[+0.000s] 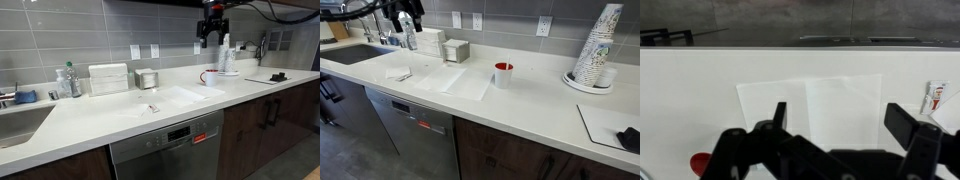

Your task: Fold the paper towel in half, then turn it to the right

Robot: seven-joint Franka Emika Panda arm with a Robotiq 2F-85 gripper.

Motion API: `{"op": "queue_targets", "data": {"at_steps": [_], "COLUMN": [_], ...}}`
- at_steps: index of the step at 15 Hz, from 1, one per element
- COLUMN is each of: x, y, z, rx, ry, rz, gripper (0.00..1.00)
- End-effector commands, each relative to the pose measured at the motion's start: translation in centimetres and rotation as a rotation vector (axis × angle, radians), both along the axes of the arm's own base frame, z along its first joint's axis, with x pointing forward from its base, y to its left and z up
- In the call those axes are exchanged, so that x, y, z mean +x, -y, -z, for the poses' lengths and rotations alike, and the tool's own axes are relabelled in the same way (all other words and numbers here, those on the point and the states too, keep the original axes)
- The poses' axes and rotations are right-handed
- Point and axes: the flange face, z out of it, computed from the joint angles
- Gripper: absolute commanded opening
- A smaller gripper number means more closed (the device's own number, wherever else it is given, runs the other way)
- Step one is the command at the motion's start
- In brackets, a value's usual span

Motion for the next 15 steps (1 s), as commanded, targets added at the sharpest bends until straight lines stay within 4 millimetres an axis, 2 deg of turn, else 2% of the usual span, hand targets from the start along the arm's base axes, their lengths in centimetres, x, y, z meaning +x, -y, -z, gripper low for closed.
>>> {"op": "queue_targets", "data": {"at_steps": [1, 6, 11, 14, 15], "x": [5.5, 11.2, 15.6, 17.6, 15.8], "y": [-0.1, 0.9, 1.2, 1.9, 1.0], "z": [3.3, 8.6, 13.9, 17.1, 15.4], "rx": [0.026, 0.046, 0.092, 0.082, 0.08], "ry": [-0.058, -0.064, -0.036, -0.056, -0.056], "rz": [-0.04, -0.031, -0.015, -0.031, -0.018], "gripper": [1.0, 1.0, 1.0, 1.0, 1.0]}}
